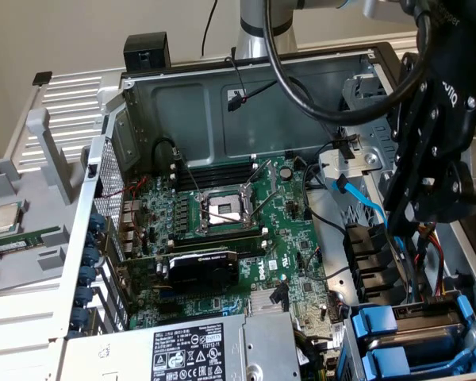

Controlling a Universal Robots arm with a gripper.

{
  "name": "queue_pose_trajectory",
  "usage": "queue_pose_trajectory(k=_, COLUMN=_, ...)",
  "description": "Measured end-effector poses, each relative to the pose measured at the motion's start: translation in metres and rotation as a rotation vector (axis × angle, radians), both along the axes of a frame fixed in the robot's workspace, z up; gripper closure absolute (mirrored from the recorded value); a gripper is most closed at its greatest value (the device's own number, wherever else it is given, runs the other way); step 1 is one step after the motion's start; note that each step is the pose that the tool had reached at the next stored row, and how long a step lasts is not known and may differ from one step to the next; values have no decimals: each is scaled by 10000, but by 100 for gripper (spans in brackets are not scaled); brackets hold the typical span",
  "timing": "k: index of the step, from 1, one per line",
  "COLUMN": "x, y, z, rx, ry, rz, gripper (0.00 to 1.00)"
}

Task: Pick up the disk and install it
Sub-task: 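Insert the second disk wire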

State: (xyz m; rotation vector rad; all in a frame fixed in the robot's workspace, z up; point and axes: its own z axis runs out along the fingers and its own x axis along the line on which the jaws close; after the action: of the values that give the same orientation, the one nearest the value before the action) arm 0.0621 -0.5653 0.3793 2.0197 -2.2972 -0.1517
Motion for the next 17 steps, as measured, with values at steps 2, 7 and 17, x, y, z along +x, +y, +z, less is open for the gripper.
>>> queue_pose_trajectory(k=2, x=-1, y=0, z=2, rx=2, ry=-18, rz=0, gripper=69)
queue_pose_trajectory(k=7, x=-4, y=0, z=3, rx=0, ry=-34, rz=0, gripper=69)
queue_pose_trajectory(k=17, x=-8, y=0, z=3, rx=0, ry=-39, rz=0, gripper=84)
